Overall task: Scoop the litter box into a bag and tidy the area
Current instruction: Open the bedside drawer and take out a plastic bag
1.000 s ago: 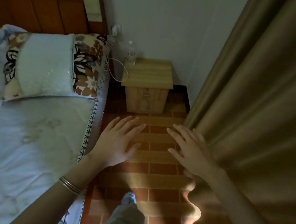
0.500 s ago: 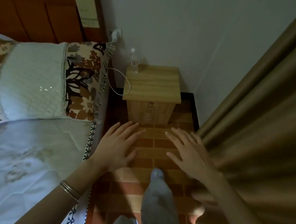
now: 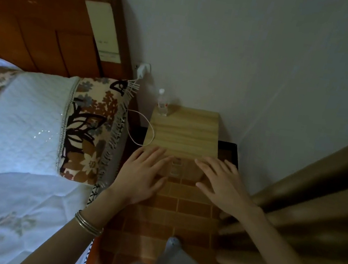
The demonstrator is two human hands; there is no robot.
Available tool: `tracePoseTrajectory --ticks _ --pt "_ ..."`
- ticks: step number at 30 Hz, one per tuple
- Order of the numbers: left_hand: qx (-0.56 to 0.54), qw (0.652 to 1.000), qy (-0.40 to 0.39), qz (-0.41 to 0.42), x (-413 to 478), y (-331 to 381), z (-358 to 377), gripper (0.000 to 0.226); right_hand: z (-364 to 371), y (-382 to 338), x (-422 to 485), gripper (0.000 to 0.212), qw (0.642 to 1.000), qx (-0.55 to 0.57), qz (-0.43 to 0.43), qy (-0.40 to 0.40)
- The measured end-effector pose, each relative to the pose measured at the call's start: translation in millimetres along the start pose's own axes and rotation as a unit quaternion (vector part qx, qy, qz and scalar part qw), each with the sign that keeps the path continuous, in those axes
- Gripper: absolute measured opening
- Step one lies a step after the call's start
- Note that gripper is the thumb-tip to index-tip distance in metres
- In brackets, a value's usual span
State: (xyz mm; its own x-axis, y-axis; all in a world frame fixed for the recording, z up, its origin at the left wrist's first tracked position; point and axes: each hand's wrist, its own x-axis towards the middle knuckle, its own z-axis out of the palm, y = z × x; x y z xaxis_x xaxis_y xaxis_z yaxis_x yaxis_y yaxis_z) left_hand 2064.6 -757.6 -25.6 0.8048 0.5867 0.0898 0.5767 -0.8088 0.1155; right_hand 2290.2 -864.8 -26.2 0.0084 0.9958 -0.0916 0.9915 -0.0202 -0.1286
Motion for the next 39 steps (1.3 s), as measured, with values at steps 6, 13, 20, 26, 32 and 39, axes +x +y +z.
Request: tracePoseTrajectory --ticks 6,13,20,26,32,39 --pt "0.004 1.0 -0.015 -0.012 28.9 -24.2 9.0 0.055 -2.1 24.5 37.6 0.059 1.0 0.006 -0.01 -0.01" --pt "-0.006 1.0 -0.026 0.005 51.4 -55.7 22.3 0.054 11.2 27.8 74.4 0.061 1.0 0.017 -0.004 -0.021" --pt "-0.021 0.998 -0.054 -0.005 72.3 -96.5 128.9 0.056 115.9 44.0 118.9 0.063 0.998 0.04 -0.016 -0.05" --pt "-0.021 0.997 -0.072 -0.001 82.7 -130.4 334.6 0.055 310.4 87.8 170.5 0.055 0.997 0.029 -0.025 -0.065" --pt "0.011 0.998 -0.062 0.022 96.5 -168.6 513.3 0.054 491.3 127.3 211.8 0.056 0.997 0.022 -0.021 -0.076" --pt "0.014 0.999 -0.016 0.038 111.0 -189.6 636.8 0.056 602.9 152.4 245.9 0.058 0.999 0.003 -0.028 -0.024"
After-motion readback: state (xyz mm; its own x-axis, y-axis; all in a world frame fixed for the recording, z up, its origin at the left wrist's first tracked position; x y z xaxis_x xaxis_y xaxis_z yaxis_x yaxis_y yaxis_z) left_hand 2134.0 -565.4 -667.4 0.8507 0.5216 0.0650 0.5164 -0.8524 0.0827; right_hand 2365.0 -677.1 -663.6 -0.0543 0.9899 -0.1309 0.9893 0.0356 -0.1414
